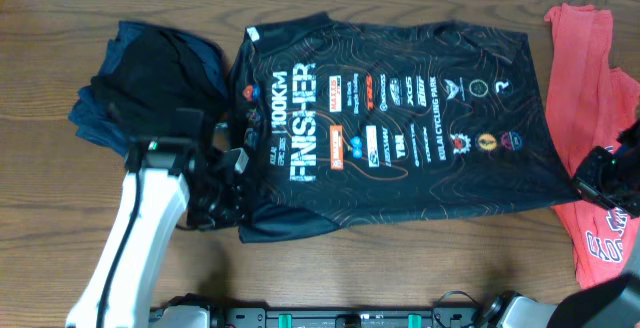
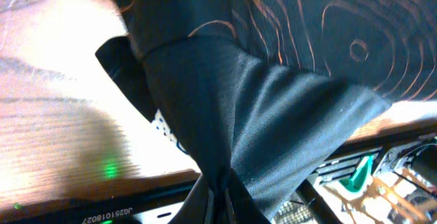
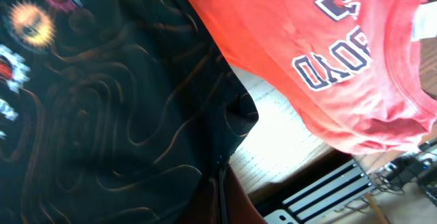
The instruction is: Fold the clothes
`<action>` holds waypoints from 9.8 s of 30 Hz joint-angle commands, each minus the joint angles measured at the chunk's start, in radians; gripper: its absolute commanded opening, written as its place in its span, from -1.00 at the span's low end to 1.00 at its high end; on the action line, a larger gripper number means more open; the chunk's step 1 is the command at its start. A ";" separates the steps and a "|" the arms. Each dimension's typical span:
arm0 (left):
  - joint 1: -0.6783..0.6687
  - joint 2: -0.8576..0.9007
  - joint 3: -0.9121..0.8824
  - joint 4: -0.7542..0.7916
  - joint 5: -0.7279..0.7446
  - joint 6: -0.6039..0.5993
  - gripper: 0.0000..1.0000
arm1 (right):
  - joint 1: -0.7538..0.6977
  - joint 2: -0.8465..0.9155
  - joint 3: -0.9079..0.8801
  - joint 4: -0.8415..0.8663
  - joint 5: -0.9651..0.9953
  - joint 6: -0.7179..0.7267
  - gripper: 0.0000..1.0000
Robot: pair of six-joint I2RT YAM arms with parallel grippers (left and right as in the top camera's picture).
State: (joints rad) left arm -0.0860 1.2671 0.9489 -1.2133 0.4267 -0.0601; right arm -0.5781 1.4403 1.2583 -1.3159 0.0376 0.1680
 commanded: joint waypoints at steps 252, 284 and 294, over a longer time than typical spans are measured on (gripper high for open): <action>-0.161 0.556 -0.068 0.615 -0.183 -0.185 0.12 | 0.159 0.365 -0.377 0.633 0.132 0.094 -0.72; -0.161 0.204 0.041 0.476 -0.191 -0.157 0.61 | 0.127 -0.056 -0.375 0.560 0.040 0.161 -0.47; -0.079 0.299 0.283 0.625 -0.181 -0.114 0.65 | 0.128 -0.140 -0.365 0.558 -0.185 0.050 -0.39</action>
State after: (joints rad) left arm -0.1959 1.4723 1.1545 -0.5835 0.2367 -0.2195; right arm -0.4465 1.3106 0.8791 -0.7456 -0.0692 0.2604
